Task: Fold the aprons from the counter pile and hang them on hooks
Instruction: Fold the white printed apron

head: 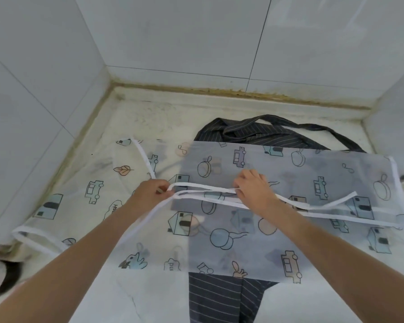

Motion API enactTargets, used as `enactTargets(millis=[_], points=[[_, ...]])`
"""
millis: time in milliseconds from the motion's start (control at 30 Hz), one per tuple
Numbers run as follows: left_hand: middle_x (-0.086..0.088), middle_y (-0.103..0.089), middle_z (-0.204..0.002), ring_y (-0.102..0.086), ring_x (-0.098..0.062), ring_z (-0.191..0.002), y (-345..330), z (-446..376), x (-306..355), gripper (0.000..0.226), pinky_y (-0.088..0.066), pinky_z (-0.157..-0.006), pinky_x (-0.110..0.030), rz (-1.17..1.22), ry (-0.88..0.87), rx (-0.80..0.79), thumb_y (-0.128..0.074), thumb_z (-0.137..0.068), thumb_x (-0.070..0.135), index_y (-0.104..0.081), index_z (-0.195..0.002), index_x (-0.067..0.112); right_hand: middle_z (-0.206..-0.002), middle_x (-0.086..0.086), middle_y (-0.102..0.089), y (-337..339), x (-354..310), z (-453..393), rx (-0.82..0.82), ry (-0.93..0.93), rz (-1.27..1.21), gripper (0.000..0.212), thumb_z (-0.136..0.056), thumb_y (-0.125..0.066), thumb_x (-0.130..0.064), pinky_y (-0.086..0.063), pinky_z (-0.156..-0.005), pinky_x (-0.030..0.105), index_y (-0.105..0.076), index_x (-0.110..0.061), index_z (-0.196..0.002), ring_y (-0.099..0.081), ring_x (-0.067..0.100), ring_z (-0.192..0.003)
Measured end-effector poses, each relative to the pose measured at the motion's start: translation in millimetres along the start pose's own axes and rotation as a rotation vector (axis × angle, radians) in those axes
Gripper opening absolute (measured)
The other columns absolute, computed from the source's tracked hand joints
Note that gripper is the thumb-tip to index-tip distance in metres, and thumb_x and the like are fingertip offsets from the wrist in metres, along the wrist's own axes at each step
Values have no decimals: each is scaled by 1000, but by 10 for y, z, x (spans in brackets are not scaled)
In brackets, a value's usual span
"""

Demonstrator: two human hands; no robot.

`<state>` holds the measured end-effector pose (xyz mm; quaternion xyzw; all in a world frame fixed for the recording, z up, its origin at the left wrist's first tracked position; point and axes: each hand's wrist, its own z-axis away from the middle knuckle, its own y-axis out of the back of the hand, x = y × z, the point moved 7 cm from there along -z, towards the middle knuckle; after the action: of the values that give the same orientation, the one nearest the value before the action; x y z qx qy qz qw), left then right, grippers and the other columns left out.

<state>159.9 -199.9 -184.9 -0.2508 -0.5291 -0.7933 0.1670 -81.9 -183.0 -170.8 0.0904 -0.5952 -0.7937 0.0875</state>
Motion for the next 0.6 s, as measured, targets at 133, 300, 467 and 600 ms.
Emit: enactTargets(millis=[133,300,467,600], points=[[13,-52,-70,-51,-8,-70,32,-28,-46,3,-32,-58,-8,-78,41,3,-61,-89,14,-61,-89,16,-129,10,-37,-53,-93,9,-57,-32,-3,34,-96,-42,-18,-35,-103,40,-42,-11,-129,-38,27,-118],[2,-55,-94,-56,-19,-91,97,29,5,14,-41,-76,-25,-315,68,31,-61,-88,20,-51,-98,17,-131,10,-35,-99,-141,42,-8,-55,-7,36,-95,-43,-12,-38,-99,37,-37,-10,-130,-38,27,-117],[-8,-58,-117,-60,-24,-102,-41,46,640,85,-50,-83,-35,-856,-297,133,-90,-40,13,-59,-120,15,-135,6,-37,-66,-79,116,9,8,-30,40,-95,-44,-13,-31,-106,34,-36,-12,-134,-42,23,-120],[-17,-67,-94,-67,-27,-79,-500,-36,840,78,-55,-53,-27,-985,-330,44,-93,-20,9,-71,-93,-3,-137,4,-36,-166,201,336,-14,-2,58,55,-86,-53,-5,-33,-100,32,-34,-13,-137,-41,23,-121]])
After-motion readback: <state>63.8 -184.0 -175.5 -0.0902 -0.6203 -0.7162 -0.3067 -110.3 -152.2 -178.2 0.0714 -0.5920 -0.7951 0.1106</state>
